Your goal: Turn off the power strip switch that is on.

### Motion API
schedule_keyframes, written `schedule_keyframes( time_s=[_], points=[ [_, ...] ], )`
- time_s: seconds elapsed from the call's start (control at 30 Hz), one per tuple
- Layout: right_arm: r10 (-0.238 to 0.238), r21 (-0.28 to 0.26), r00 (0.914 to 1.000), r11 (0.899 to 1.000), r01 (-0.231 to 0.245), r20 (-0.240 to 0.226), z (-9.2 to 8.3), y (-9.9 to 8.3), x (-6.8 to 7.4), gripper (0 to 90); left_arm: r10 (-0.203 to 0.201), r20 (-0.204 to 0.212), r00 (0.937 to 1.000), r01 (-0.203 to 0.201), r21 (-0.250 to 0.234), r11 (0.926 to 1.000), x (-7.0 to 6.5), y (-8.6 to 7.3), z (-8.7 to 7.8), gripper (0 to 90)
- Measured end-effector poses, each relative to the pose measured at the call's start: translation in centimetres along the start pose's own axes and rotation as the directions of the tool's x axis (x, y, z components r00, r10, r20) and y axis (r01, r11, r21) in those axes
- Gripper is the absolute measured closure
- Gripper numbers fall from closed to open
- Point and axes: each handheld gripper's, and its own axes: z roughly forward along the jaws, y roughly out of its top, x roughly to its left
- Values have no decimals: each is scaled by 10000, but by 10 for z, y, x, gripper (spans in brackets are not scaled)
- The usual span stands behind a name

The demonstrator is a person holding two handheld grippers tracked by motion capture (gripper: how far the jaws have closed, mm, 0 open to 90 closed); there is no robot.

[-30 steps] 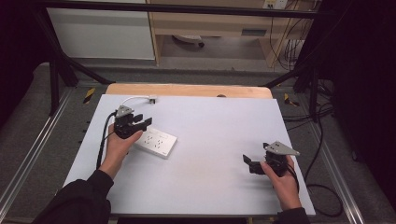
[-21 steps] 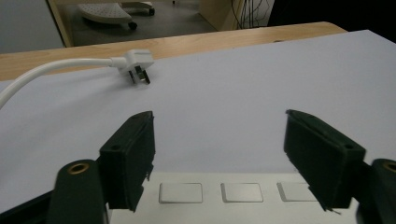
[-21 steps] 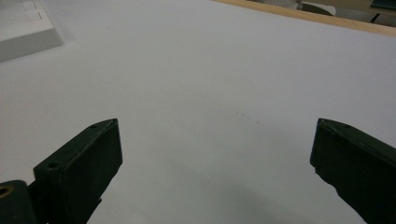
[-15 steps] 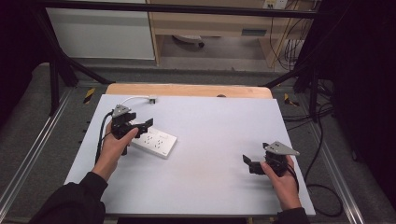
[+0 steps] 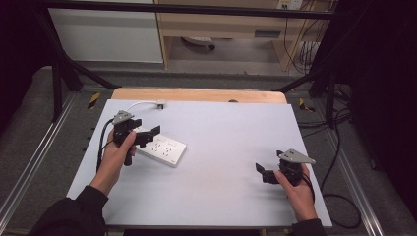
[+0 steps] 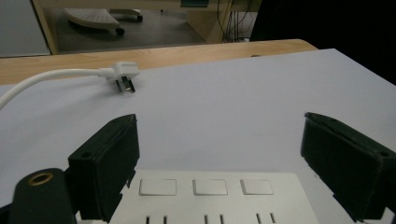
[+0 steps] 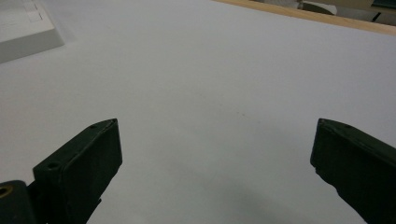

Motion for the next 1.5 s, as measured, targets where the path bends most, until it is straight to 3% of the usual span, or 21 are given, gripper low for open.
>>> schedule_keyframes(
  time_s=[0.57,1.5],
  points=[
    [26,0,10000,10000,-26,-27,0,0,0,24,-20,300,9995,28,-278,9996,-7,5,-29,100],
    [15,68,10000,10000,-15,8,1,0,0,24,122,611,9981,-81,-675,9977,-17,-15,-84,91]
  ],
)
